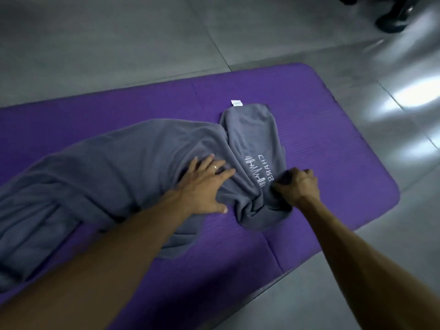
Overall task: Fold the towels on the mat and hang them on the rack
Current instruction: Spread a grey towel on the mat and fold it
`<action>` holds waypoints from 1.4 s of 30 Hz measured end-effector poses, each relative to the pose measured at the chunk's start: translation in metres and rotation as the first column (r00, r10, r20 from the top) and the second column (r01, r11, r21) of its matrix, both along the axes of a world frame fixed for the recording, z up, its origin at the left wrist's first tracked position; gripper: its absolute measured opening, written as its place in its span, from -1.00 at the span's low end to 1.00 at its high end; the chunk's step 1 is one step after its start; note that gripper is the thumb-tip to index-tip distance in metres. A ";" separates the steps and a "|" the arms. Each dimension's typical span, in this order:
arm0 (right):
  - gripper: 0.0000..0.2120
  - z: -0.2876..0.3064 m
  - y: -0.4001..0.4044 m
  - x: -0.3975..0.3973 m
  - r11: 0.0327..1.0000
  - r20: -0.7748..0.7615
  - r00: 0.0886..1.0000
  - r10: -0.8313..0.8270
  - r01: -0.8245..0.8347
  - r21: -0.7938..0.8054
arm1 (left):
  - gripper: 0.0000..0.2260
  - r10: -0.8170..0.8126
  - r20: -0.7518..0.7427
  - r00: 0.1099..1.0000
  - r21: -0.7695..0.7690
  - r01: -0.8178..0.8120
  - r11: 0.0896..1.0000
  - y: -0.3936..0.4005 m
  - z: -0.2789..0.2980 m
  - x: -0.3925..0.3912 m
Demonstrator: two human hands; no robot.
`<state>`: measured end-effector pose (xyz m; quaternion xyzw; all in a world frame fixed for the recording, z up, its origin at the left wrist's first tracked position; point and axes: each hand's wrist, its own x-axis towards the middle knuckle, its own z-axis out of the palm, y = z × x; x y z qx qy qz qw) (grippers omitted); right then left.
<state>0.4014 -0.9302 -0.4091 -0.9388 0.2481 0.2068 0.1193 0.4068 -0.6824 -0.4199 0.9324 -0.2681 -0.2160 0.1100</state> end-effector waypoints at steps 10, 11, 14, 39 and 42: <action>-0.72 0.056 -0.100 -0.006 0.950 0.344 0.909 -0.234 0.288 -0.116 | -0.34 -0.092 -0.074 0.993 -0.008 0.092 0.996 -0.047 -0.007 0.006; -0.67 0.050 -0.112 -0.009 0.957 0.201 0.957 -0.211 0.244 -0.157 | -0.37 -0.095 -0.045 0.994 -0.005 0.095 0.995 -0.057 -0.006 0.006; -0.61 0.026 -0.117 -0.007 0.948 0.163 0.970 -0.182 0.217 -0.234 | -0.49 -0.010 0.218 0.976 -0.138 0.041 0.990 -0.079 -0.004 0.017; -0.63 0.020 -0.128 0.279 0.959 0.480 0.832 0.277 -0.210 -0.189 | -0.54 0.408 0.120 0.905 0.025 -0.414 0.910 -0.160 0.014 0.211; -0.62 0.009 -0.085 0.244 0.863 0.457 0.734 0.502 -0.459 -0.211 | -0.35 0.296 0.145 0.944 0.029 -0.303 0.953 -0.136 0.004 0.181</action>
